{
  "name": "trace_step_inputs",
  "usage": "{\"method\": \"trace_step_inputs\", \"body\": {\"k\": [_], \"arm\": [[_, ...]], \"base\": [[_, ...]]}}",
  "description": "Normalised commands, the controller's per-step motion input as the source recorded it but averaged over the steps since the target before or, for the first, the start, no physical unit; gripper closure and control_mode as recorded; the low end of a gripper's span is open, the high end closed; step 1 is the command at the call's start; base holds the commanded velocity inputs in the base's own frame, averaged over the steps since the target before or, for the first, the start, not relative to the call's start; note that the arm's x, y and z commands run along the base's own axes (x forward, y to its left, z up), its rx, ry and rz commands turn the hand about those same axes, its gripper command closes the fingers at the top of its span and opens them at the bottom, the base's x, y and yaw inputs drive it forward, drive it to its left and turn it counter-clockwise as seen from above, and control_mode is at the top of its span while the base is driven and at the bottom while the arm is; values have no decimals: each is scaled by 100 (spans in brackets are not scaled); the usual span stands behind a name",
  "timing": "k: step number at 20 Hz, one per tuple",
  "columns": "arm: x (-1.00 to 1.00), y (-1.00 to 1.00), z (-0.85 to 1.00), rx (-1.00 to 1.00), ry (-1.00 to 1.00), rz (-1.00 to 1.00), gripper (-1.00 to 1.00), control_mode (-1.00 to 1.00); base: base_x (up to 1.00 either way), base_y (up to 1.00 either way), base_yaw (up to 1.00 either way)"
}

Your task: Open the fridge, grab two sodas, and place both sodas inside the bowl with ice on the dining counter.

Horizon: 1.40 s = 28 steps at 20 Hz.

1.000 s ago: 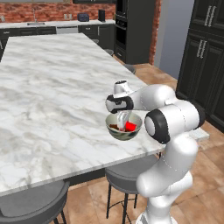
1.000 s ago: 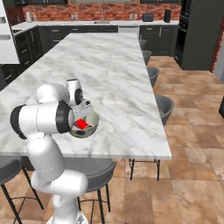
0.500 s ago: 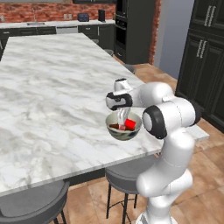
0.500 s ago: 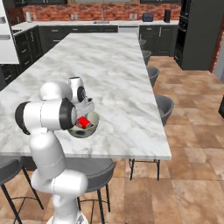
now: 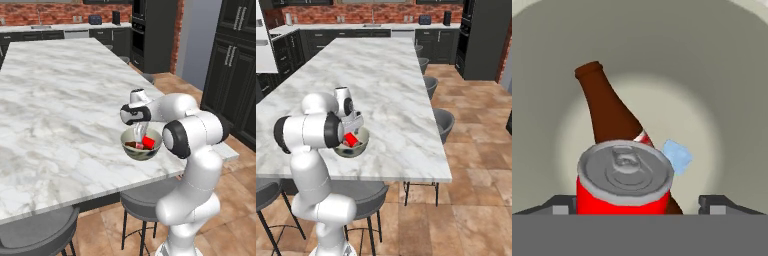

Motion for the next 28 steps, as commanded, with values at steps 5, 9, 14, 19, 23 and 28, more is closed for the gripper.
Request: {"method": "trace_step_inputs", "body": {"k": [5, 9, 14, 19, 23, 28], "arm": [[-15, 0, 20, 0, 0, -2, -100, -100], [-21, 0, 40, 0, -1, 0, -100, -100], [-25, 0, 55, 0, -5, 0, -100, -100], [-29, 0, 60, 0, -6, 0, -100, -100], [-29, 0, 53, 0, -8, 0, -100, -100], [-31, 0, 53, 0, -9, 0, -100, -100]], "base": [[0, 0, 0], [0, 0, 0], [0, 0, 0], [0, 0, 0], [0, 0, 0], [0, 0, 0]]}}
